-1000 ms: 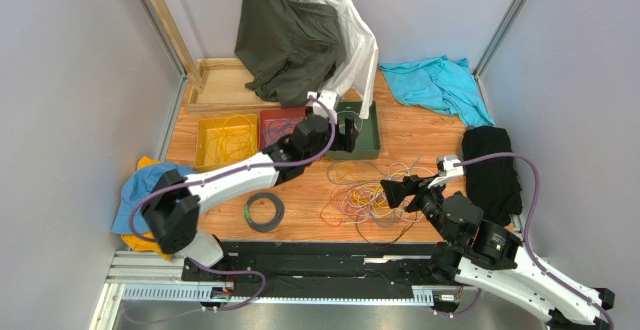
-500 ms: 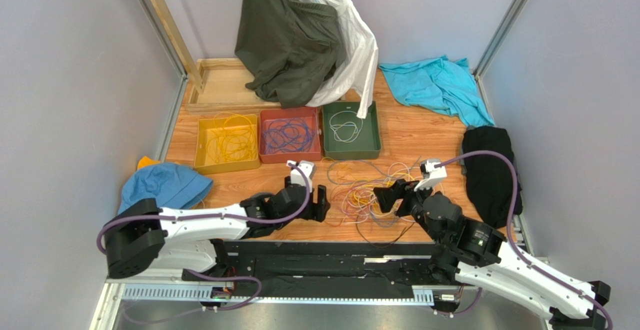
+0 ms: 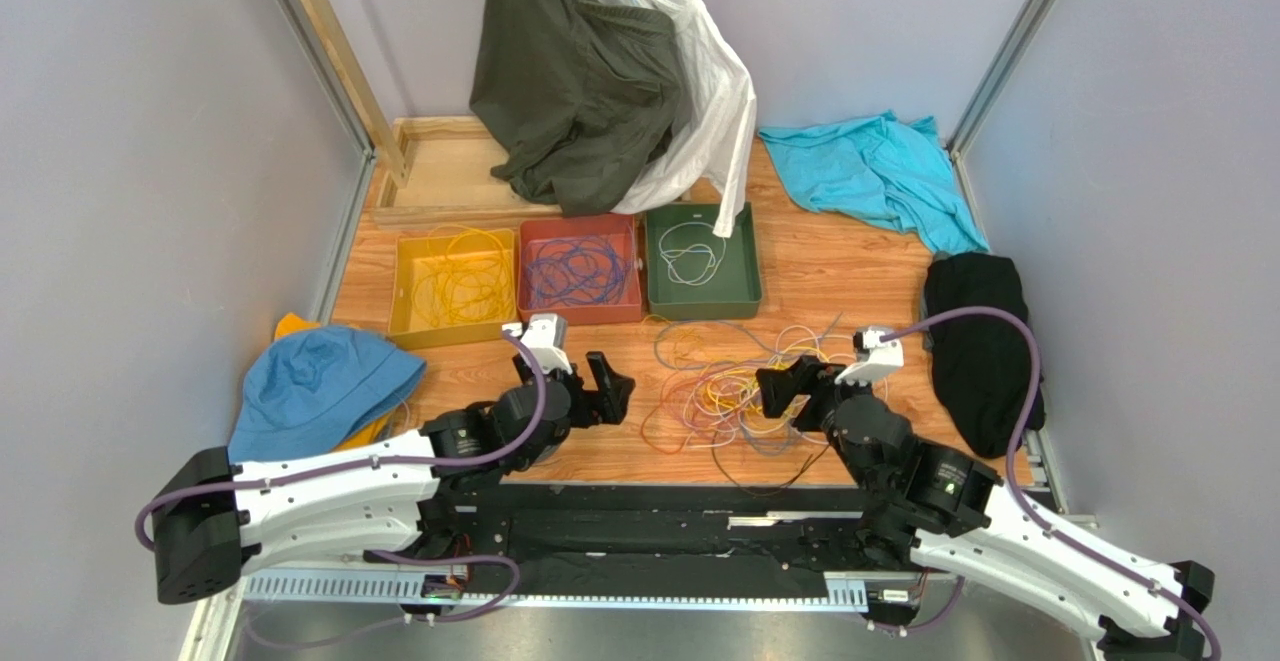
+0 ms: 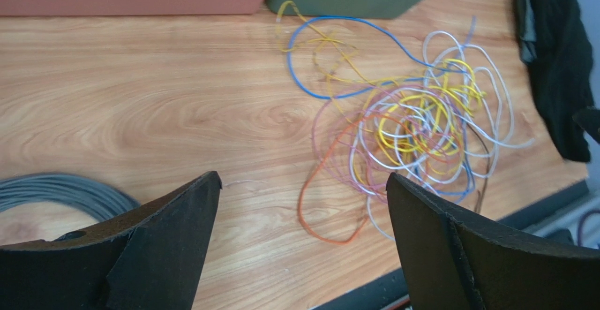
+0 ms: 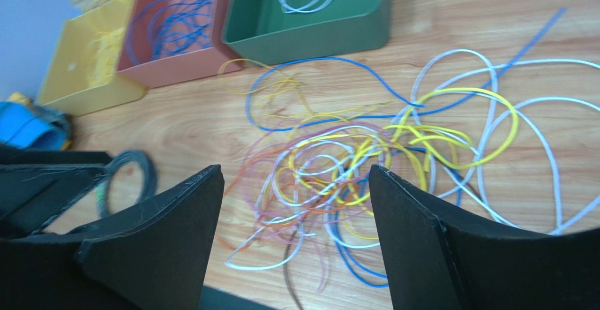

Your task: Untangle the cables

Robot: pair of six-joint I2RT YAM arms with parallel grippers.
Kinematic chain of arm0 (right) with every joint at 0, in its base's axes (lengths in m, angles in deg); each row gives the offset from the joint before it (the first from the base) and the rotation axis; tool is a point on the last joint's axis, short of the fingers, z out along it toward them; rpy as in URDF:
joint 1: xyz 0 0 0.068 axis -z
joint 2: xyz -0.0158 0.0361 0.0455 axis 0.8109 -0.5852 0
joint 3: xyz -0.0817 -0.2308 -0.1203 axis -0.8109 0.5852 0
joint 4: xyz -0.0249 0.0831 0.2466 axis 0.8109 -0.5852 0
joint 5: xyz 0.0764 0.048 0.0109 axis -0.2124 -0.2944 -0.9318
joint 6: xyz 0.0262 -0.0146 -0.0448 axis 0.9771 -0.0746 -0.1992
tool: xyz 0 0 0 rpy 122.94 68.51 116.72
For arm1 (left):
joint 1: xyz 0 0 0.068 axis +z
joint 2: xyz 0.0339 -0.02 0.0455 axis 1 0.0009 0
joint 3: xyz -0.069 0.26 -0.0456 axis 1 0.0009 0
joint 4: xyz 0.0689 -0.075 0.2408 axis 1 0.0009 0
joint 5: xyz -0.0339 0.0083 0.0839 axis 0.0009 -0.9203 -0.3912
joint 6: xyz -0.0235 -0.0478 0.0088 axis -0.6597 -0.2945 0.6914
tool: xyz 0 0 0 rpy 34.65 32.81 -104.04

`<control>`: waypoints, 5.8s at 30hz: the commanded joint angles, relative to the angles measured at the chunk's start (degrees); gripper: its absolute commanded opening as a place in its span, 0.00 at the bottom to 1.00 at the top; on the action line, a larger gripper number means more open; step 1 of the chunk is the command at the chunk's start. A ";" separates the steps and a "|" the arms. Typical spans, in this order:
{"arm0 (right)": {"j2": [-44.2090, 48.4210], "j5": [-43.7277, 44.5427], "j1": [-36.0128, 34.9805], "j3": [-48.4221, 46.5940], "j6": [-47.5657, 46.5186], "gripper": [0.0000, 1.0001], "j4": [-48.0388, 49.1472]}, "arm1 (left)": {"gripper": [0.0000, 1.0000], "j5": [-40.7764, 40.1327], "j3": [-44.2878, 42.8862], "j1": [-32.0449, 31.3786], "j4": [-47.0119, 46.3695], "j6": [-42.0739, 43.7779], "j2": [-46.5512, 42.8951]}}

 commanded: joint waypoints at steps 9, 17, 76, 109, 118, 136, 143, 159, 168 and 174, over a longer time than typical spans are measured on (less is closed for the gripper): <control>-20.22 -2.95 9.05 -1.48 6.27 0.71 2.50 | 0.99 -2.61 -5.78 -0.20 12.52 -3.21 6.97; -14.43 -6.57 9.05 5.82 12.50 0.47 1.98 | 0.95 2.58 0.10 -0.11 2.76 -4.07 6.10; -26.81 -26.88 -2.37 -32.67 -8.06 0.00 8.75 | 0.93 -0.52 2.30 -0.20 5.96 16.02 -35.91; -20.22 -28.02 -2.64 -24.41 -4.81 0.00 8.74 | 0.94 13.56 -8.15 -0.02 -12.01 28.89 -16.32; -24.53 -30.92 -2.90 -27.83 -5.07 0.00 10.59 | 0.91 24.12 -12.55 -0.11 -13.50 31.00 -5.07; -21.46 -31.80 -3.43 -28.90 -5.07 0.00 9.27 | 0.45 20.25 -8.60 0.94 -14.21 29.24 -6.12; -19.52 -28.91 -3.43 -27.75 -5.77 0.32 6.38 | 0.00 20.61 -11.58 1.03 -10.88 29.76 -7.43; -7.74 -17.91 -3.43 -14.84 -5.69 0.50 2.59 | 0.00 6.57 -44.77 1.03 22.08 40.48 -4.37; -6.78 -21.43 -3.43 -10.18 -4.28 0.48 4.97 | 0.00 4.49 -63.34 16.83 39.92 37.34 6.18; -4.23 -20.82 -3.43 -9.03 -5.07 0.48 3.65 | 0.00 9.79 -62.56 25.72 37.92 35.30 13.30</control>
